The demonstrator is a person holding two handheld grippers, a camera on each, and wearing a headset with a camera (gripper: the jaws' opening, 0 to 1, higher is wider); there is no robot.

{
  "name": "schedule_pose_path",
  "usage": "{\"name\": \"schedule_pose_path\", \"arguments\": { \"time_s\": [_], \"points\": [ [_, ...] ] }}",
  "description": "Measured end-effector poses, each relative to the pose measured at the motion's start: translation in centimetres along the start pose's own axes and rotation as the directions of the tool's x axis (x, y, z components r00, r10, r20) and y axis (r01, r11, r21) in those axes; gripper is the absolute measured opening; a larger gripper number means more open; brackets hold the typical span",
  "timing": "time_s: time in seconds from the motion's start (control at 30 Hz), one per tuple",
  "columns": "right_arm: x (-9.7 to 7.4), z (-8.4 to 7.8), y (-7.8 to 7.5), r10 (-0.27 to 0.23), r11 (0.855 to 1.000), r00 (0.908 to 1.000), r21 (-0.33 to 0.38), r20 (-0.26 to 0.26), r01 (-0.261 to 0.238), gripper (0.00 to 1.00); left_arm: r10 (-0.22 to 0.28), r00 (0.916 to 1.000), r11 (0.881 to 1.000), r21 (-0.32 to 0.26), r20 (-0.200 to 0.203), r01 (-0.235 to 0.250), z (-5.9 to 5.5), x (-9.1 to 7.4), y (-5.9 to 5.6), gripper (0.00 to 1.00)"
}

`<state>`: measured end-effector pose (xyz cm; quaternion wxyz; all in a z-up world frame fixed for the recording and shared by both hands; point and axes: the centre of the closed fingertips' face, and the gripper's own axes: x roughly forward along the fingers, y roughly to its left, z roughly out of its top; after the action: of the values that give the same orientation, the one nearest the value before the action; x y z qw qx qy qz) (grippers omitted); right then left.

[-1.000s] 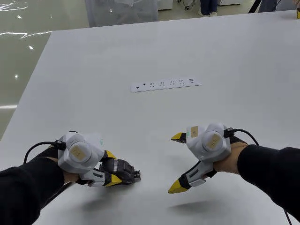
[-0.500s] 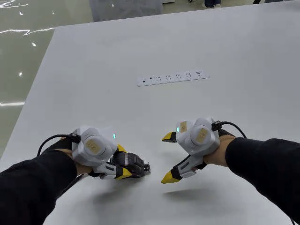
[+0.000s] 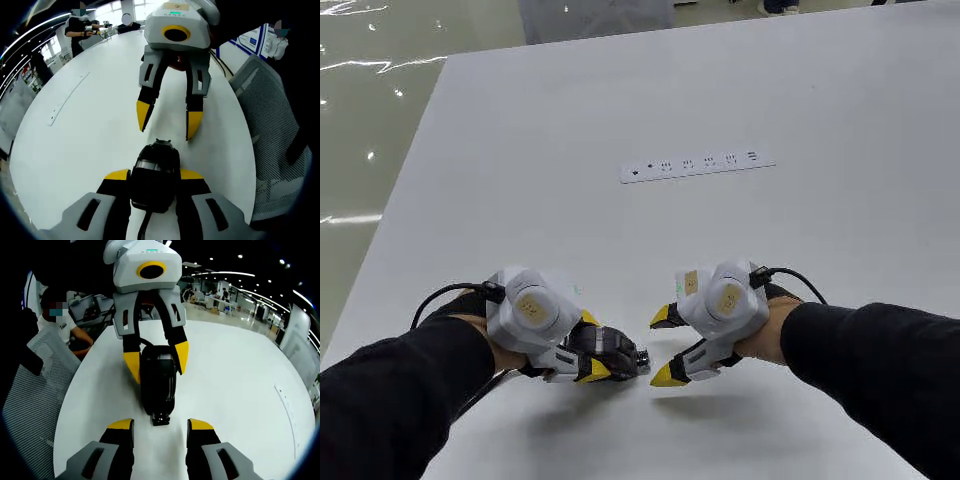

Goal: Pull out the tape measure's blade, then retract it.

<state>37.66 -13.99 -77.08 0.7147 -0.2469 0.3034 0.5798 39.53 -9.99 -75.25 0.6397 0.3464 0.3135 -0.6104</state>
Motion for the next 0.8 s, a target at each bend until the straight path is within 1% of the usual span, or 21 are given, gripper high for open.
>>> {"name": "schedule_pose_path", "arguments": {
  "time_s": [0.1,0.13,0.17,0.2,0.3,0.37,0.43,0.5,0.63,0.67,0.7,0.77,0.8],
  "points": [
    [0.5,0.0,0.0,0.011,1.000,0.9999,0.009,0.000,-0.011,0.34,0.001,1.0000,1.000,-0.004,0.006,0.000,0.0,0.0,0.0,0.29],
    [0.6,0.1,0.3,0.024,1.000,0.9997,0.007,0.004,-0.024,0.34,0.003,0.9999,1.000,-0.006,0.010,-0.002,0.0,0.0,0.0,0.29],
    [0.8,0.0,0.3,0.031,1.000,0.9995,0.004,0.001,-0.031,0.33,0.004,0.9999,1.000,-0.006,0.011,-0.004,0.0,0.0,0.0,0.29],
    [1.0,-0.2,0.4,0.034,0.999,0.9993,-0.014,-0.014,-0.034,0.32,0.005,0.9999,1.000,-0.006,0.014,-0.005,0.0,0.0,0.0,0.29],
    [1.4,-0.5,0.6,0.044,0.999,0.9985,-0.015,-0.031,-0.044,0.29,0.003,0.9998,1.000,-0.007,0.019,-0.003,0.0,0.0,0.0,0.29],
    [1.7,-0.3,0.5,0.047,0.999,0.9985,-0.005,-0.029,-0.047,0.28,0.001,0.9998,1.000,-0.005,0.020,-0.001,0.0,0.0,0.0,0.29],
    [2.0,-0.3,0.3,0.043,0.999,0.9986,-0.011,-0.031,-0.044,0.24,0.000,0.9998,1.000,-0.006,0.021,0.000,0.0,0.0,0.0,0.29],
    [2.3,-0.3,0.2,0.047,0.999,0.9984,0.001,-0.033,-0.047,0.20,0.001,0.9998,1.000,-0.004,0.022,-0.001,0.0,0.0,0.0,0.29],
    [2.5,-0.1,0.3,0.052,0.998,0.9977,-0.018,-0.044,-0.053,0.14,0.001,0.9997,1.000,-0.003,0.024,-0.001,0.0,0.0,0.0,0.29],
    [2.5,-0.2,0.1,0.044,0.999,0.9975,-0.027,-0.055,-0.045,0.13,0.001,0.9997,1.000,-0.003,0.024,-0.001,0.0,0.0,0.0,0.29],
    [2.5,-0.2,-0.1,0.038,0.999,0.9978,-0.033,-0.054,-0.040,0.11,0.000,0.9997,1.000,-0.003,0.025,0.000,0.0,0.0,0.0,0.29],
    [2.6,-0.2,-0.1,0.046,0.999,0.9974,-0.027,-0.056,-0.047,0.10,0.000,0.9997,1.000,-0.002,0.026,0.000,0.0,0.0,0.0,0.29],
    [2.6,-0.2,-0.1,0.053,0.998,0.9967,-0.013,-0.062,-0.053,0.09,0.000,0.9997,1.000,-0.002,0.026,0.000,0.0,0.0,0.0,0.29]
  ]
}}
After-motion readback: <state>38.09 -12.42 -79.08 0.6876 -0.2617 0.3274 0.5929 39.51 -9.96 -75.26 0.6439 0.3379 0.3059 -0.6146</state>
